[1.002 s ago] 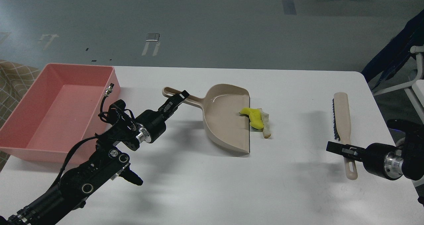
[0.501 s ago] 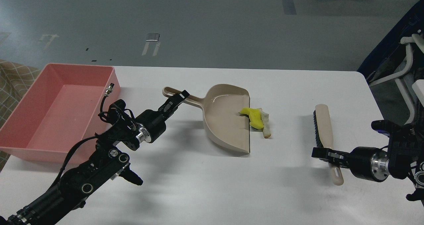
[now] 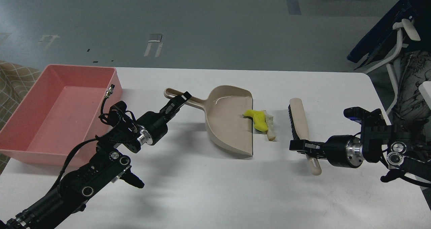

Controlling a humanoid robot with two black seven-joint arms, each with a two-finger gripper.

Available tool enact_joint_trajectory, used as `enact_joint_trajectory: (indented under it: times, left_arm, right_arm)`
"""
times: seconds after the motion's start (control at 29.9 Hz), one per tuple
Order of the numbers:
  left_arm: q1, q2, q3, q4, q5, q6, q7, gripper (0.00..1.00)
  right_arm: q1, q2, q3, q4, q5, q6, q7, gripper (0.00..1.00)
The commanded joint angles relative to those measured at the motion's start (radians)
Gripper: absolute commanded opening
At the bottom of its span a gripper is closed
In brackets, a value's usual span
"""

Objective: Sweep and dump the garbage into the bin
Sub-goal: 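Sweep the brush across the dustpan toward the left gripper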

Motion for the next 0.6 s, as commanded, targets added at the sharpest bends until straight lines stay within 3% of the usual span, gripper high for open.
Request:
enact_joint_trajectory:
  times: [0.0, 0.57]
  left_arm:
    - [0.001, -0.001, 0.000, 0.000, 0.000, 0.000, 0.000, 0.00]
    - [0.001, -0.009, 0.000, 0.000, 0.000, 0.000, 0.000, 0.00]
  right_arm:
    - [0.020, 0.035, -0.019, -0.023, 0.004, 0.001, 0.000, 0.00]
    - [0.081, 0.236, -0.066, -0.123, 0.065, 0.014, 0.001, 0.00]
